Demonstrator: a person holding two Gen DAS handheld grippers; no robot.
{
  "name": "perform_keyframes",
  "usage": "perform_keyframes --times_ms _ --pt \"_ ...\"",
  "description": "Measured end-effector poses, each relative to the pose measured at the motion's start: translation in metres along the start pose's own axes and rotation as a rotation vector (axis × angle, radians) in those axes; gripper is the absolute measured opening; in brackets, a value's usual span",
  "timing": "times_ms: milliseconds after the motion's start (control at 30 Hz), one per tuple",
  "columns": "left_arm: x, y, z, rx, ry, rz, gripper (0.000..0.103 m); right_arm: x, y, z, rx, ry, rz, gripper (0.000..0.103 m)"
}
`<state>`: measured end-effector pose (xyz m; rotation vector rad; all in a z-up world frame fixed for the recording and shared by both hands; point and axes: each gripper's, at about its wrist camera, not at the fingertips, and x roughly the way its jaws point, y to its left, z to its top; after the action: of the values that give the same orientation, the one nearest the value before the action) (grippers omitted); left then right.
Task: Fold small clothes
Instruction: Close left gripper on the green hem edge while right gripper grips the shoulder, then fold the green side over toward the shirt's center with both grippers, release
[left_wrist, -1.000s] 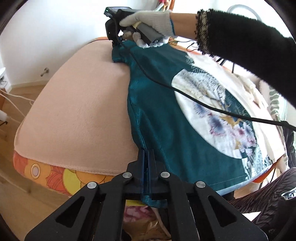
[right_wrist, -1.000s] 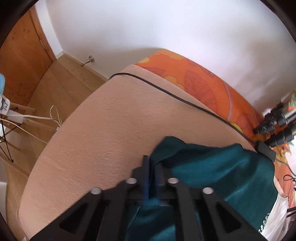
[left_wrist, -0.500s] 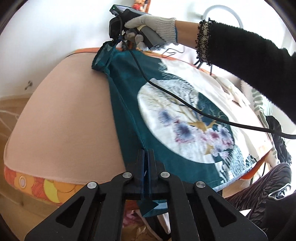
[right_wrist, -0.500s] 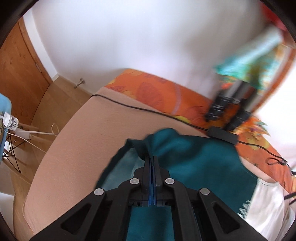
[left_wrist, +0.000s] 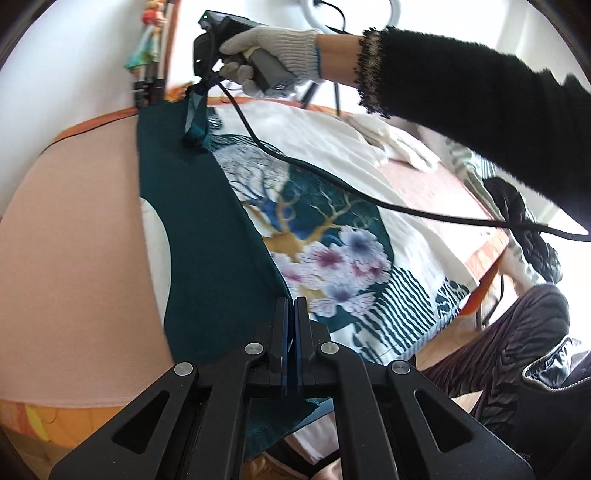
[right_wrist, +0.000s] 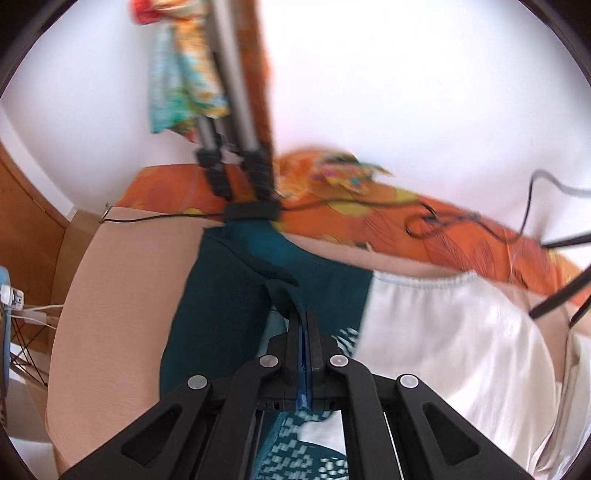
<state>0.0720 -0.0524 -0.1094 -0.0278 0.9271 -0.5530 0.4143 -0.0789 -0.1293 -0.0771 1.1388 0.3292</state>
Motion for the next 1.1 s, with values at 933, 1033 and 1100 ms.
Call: perform_keyframes --times_ms 933,1033,1100 --pt "0.021 0.036 -0.011 -0.103 0.132 0.146 0.028 0.035 0.066 -0.022 -0.148 0.081 0.174 0.027" --pt "0.021 0.036 -0.013 -0.089 0.13 0.149 0.028 0.051 0.061 -0.022 -0.116 0.125 0.126 0.027" --pt "0.022 0.034 -0.012 -0.075 0.131 0.158 0.028 0.05 0.053 -0.022 -0.098 0.127 0.126 0.026"
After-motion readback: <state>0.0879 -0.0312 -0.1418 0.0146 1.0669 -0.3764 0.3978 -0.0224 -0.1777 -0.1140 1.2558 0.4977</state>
